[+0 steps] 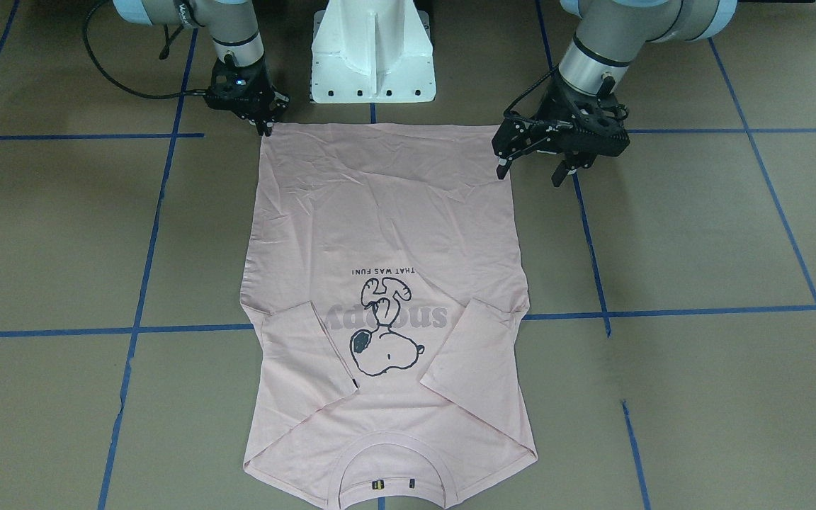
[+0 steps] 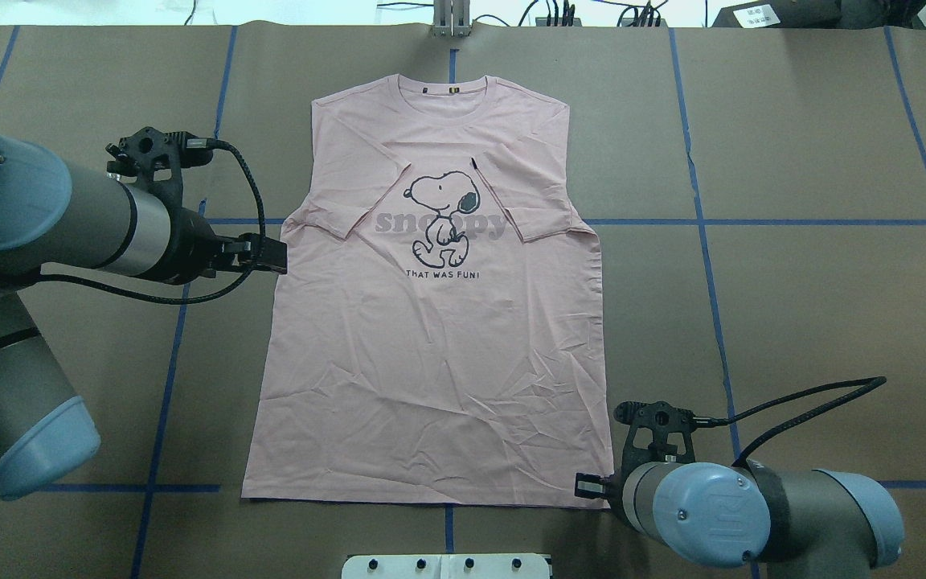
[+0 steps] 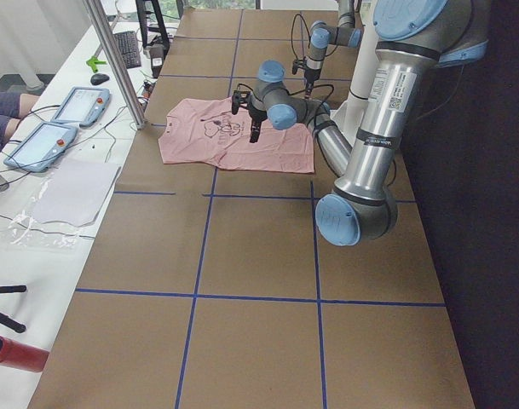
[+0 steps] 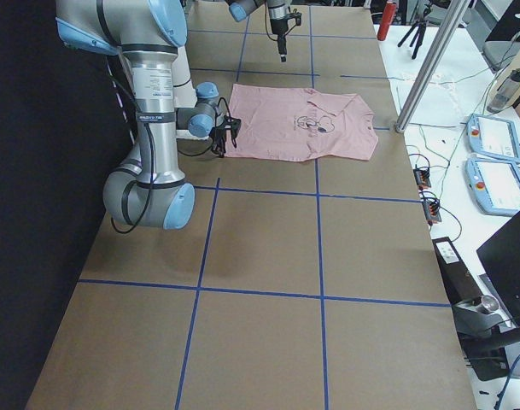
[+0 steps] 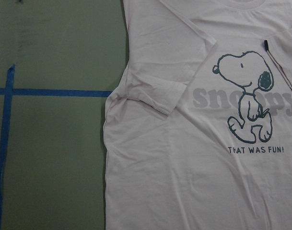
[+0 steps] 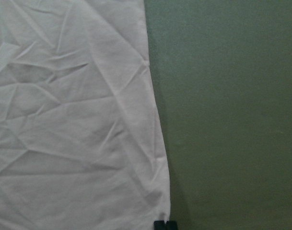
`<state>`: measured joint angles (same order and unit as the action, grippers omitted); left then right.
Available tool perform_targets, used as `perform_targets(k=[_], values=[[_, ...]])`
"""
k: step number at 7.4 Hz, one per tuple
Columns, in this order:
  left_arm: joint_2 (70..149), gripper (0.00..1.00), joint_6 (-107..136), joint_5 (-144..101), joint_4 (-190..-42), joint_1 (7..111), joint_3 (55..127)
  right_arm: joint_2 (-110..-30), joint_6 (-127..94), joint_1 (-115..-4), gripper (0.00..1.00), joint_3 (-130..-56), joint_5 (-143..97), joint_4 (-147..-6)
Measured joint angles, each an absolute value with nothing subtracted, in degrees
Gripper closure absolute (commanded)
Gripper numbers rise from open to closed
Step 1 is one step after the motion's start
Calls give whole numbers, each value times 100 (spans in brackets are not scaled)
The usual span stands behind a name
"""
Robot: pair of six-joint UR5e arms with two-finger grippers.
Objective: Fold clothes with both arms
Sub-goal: 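Move the left gripper to the other hem corner nearest the robot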
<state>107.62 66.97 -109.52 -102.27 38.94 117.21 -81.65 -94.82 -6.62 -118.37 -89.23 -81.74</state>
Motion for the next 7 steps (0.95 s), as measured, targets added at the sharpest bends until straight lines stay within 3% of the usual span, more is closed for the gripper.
perform_targets(k=[4,7], values=[[10588,0,7041,-10963,-10242,3836,11632,-8151,-9492,-739,100,-11959,-8972,-8175],[10024,1,8987,-10234,-10288,2704,11773,-8148,-9463,-891,100,-12135,-9112,-8173]])
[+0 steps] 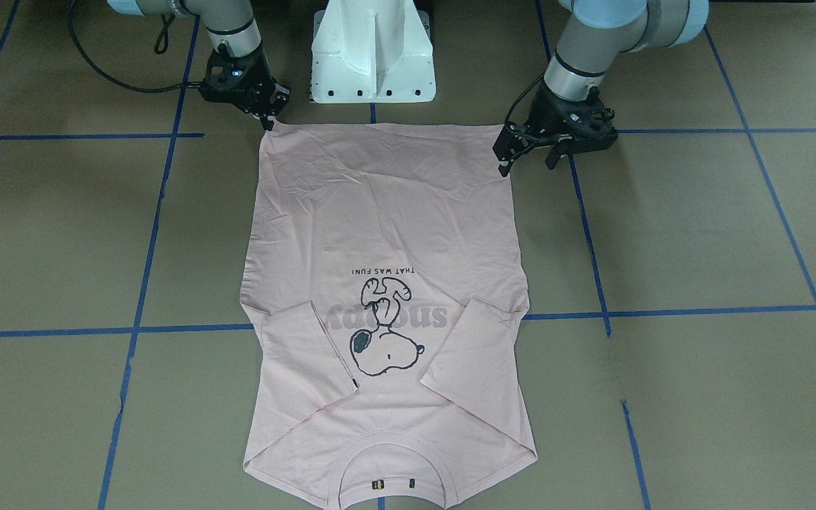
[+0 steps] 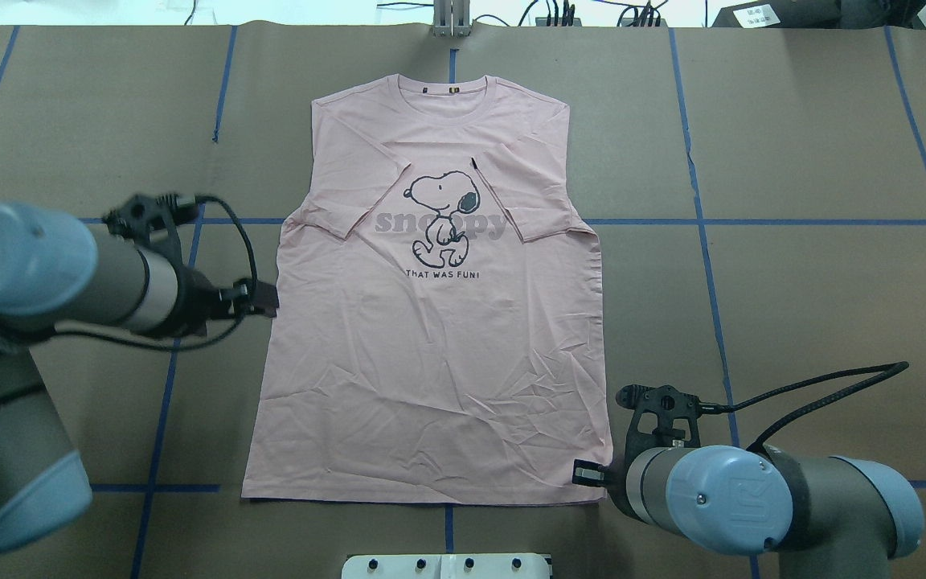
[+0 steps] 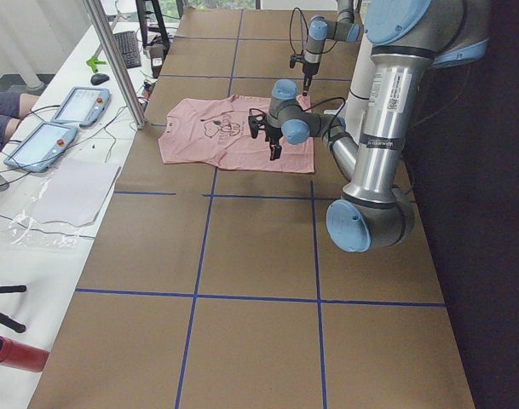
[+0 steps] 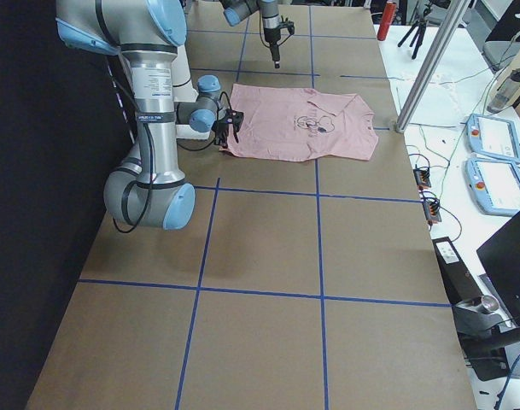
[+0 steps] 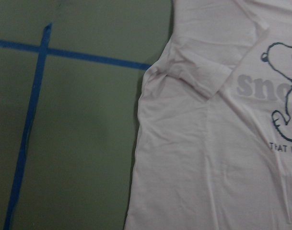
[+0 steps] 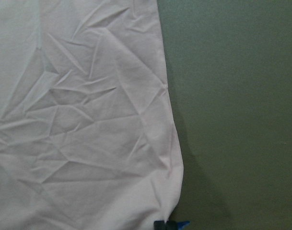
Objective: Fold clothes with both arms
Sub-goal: 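Move the left gripper to the other hem corner nearest the robot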
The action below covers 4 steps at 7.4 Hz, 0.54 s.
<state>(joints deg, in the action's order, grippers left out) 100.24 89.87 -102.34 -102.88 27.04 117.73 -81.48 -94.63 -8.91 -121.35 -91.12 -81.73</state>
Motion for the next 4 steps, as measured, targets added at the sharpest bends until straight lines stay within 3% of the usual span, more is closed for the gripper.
perform_targets(k=[4], values=[[9770,3,10452,-9468,-10213,1327,11775,-8142,-9448,-927,100,-12158,-9141,-8165]])
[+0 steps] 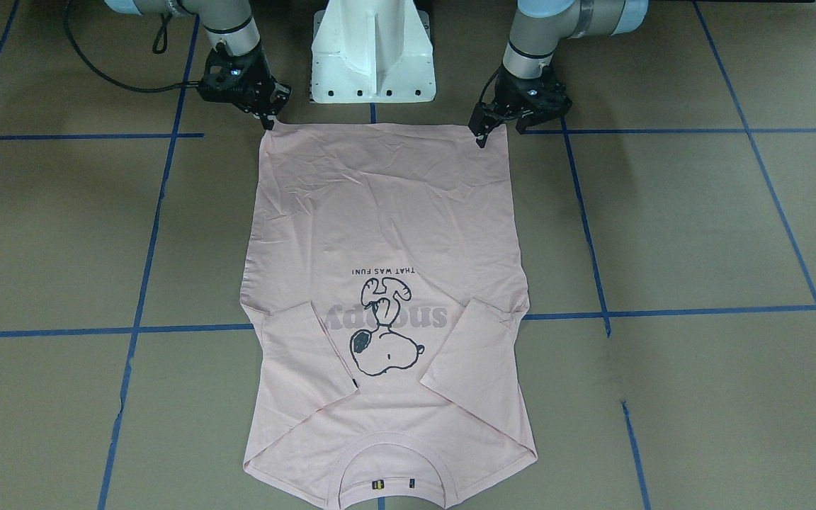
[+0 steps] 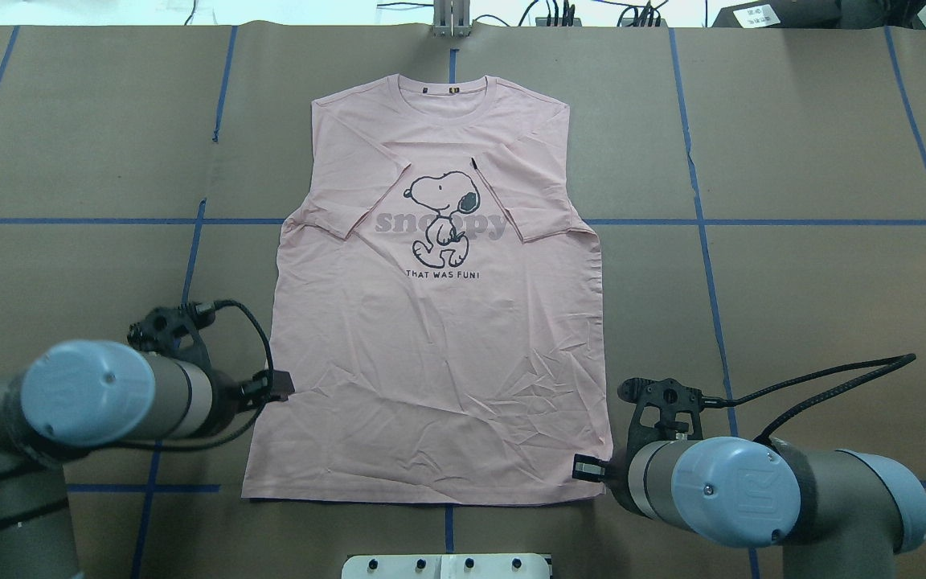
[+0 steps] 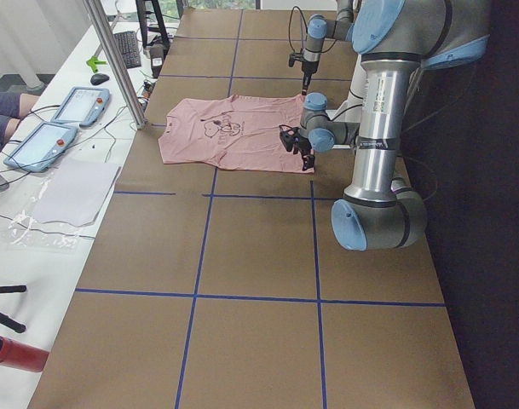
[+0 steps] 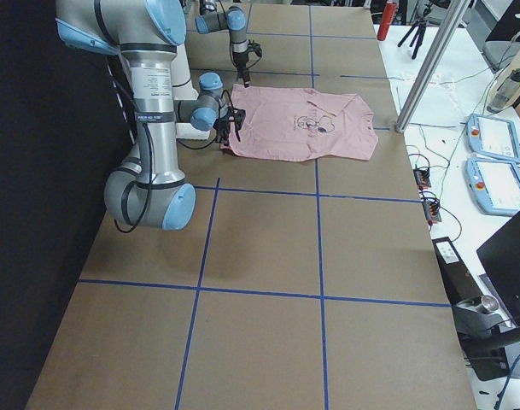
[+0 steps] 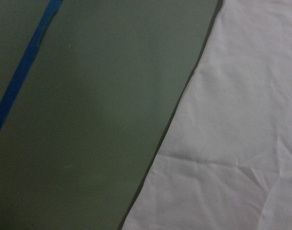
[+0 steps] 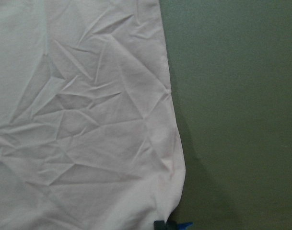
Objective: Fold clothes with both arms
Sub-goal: 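Move the left gripper to the other hem corner nearest the robot, then grasp both hem corners and lift them toward the collar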
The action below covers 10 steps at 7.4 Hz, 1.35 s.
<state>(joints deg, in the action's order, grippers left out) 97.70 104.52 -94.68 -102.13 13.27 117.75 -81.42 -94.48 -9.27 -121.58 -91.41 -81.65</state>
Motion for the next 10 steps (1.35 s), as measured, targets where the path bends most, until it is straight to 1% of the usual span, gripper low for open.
perform_targets(k=[1,2,4,5,7,8,10], values=[[9685,3,10528,-9442,-10208,1256,11772,-8141,-9448,-928,100,-12159,-9141,-8165],[9612,9,10583,-9429,-10205,1222,11764,-8140,-9448,-927,100,-12159,-9141,-8165],[9570,12,10620,-9443,-10200,1192,11752,-8139,-9448,-920,100,-12156,-9141,-8165],[9576,19,10624,-9456,-10202,1172,11747,-8139,-9448,-921,100,-12156,-9141,-8165],[9604,75,10626,-9467,-10204,1126,11725,-8139,-9448,-925,100,-12155,-9141,-8165],[9619,99,10626,-9471,-10204,1113,11722,-8139,-9448,-928,100,-12156,-9141,-8165],[9640,100,10624,-9482,-10204,1102,11726,-8139,-9448,-937,100,-12163,-9141,-8165]])
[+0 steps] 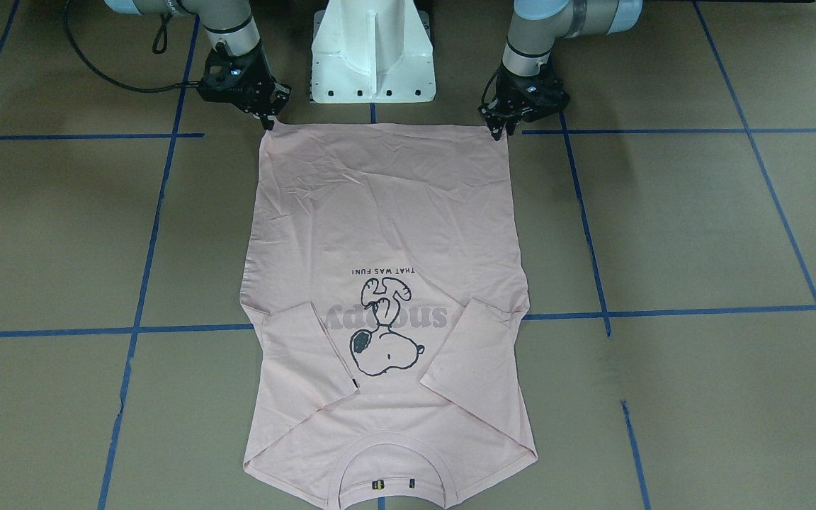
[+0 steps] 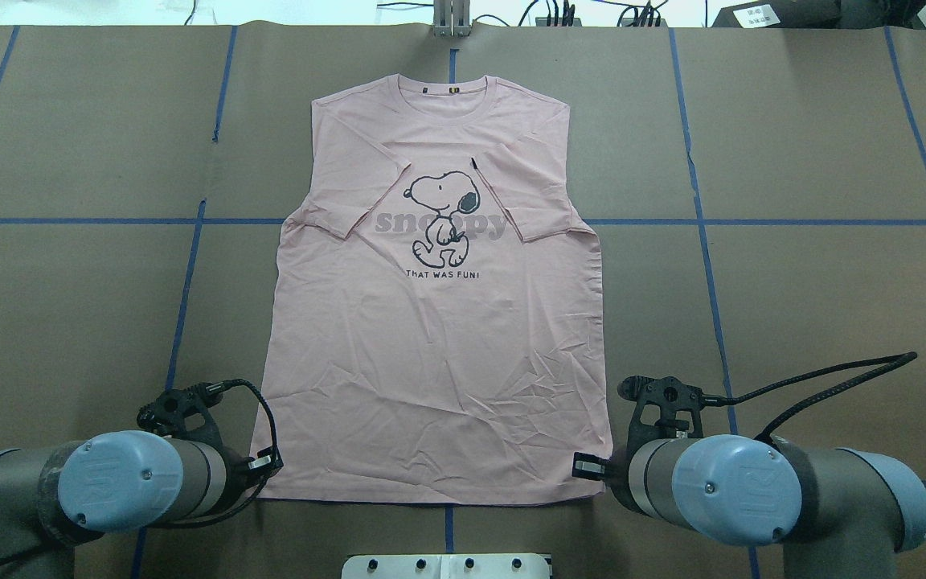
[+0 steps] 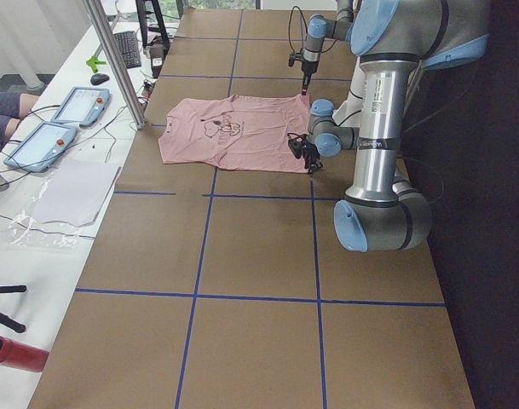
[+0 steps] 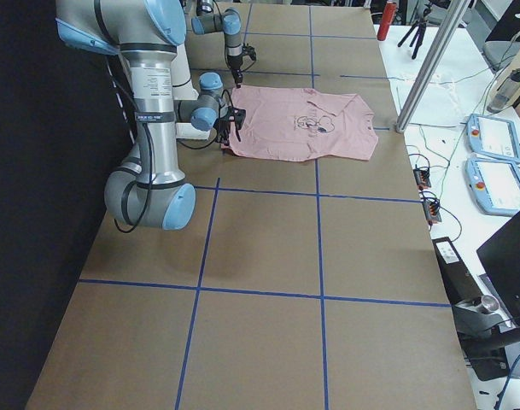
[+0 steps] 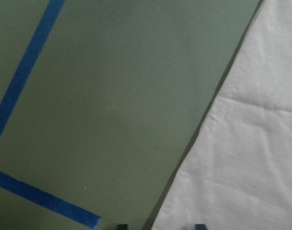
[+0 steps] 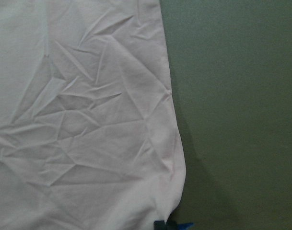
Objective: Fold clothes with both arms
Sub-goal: 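Grasp both hem corners and lift them toward the collar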
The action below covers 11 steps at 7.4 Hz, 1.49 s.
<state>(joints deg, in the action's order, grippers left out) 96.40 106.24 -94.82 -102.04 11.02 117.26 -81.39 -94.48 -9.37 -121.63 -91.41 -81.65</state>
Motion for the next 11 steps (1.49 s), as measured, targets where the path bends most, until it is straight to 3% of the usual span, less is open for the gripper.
perform_targets(k=[6,11], values=[[9597,100,10530,-9556,-10084,1062,12227,-8257,-9439,-1084,100,-12586,-9706,-8178],[9621,100,10218,-9747,-8136,109,14197,-9203,-9436,-989,100,-13959,-10882,-8205]])
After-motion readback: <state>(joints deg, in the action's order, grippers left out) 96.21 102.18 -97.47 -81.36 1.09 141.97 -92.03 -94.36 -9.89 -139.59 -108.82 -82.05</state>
